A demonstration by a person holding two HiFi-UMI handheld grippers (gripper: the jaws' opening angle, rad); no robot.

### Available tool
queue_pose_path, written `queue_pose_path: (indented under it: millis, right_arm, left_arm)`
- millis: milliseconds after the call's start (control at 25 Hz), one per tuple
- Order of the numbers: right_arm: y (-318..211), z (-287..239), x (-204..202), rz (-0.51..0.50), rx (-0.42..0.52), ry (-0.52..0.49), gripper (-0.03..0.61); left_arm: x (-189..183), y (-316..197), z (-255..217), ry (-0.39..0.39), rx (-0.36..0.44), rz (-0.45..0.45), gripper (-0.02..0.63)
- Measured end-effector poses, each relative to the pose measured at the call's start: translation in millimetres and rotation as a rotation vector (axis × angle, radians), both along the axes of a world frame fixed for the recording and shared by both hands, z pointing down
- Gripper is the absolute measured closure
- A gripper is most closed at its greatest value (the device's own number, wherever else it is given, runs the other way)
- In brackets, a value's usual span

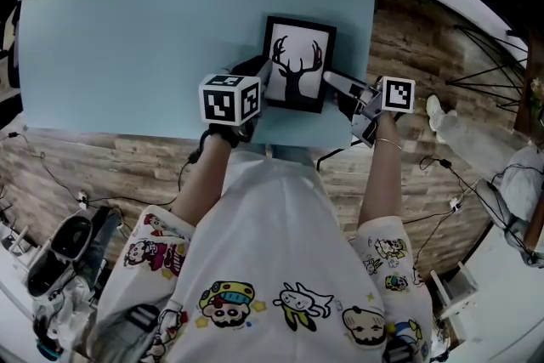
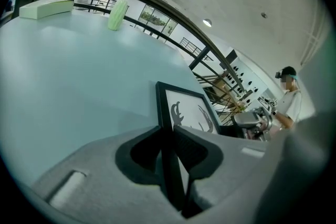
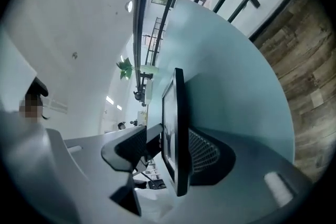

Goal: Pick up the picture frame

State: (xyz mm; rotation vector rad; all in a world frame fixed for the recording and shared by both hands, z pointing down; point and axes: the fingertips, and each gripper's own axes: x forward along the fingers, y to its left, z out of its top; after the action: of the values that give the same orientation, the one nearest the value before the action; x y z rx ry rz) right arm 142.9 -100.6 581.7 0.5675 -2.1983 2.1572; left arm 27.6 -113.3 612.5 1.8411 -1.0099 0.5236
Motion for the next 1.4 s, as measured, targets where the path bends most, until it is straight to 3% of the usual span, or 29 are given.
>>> queue_pose_path:
  millis: [440,760,1080,1200,1320,1400]
  right_arm:
    - [-1.1,-6.2,-9.6,-0.112,-0.037,-0.111,0.345]
    - [-6.8,-11.4,-33.6,-0.162,0.007,-0.189,0.351]
    - [-9.7,-10.3,-58.6,-0.164,0.024,-0.164,0.392]
    - [-11.1,-5.8,-57.2,-0.147,0.027,-0.123,0.433]
    - [-11.8,3.2,-55.9,-0.124,0.02,-0.049,0.554]
    - [-11.5,8.4,-53.5,-0.121,0.015,-0.016,0.554]
  left_arm:
    - [0.0,-1.1,-0.5,0.027,-0.021,-0.001,0.542]
    - [-0.3,-0.7,1.2,0.04,-0.027,-0.004,0.543]
    - [-0.8,0.5,1.2,0.042,-0.03,-0.004,0.543]
    - [0.9,0.6,0.2,0.044,-0.029,-0.002,0.543]
    - [0.5,1.0,-1.3,0.046,-0.03,-0.003,0.543]
    - [0.2,1.1,-0.9,0.044,-0.028,-0.004,0.543]
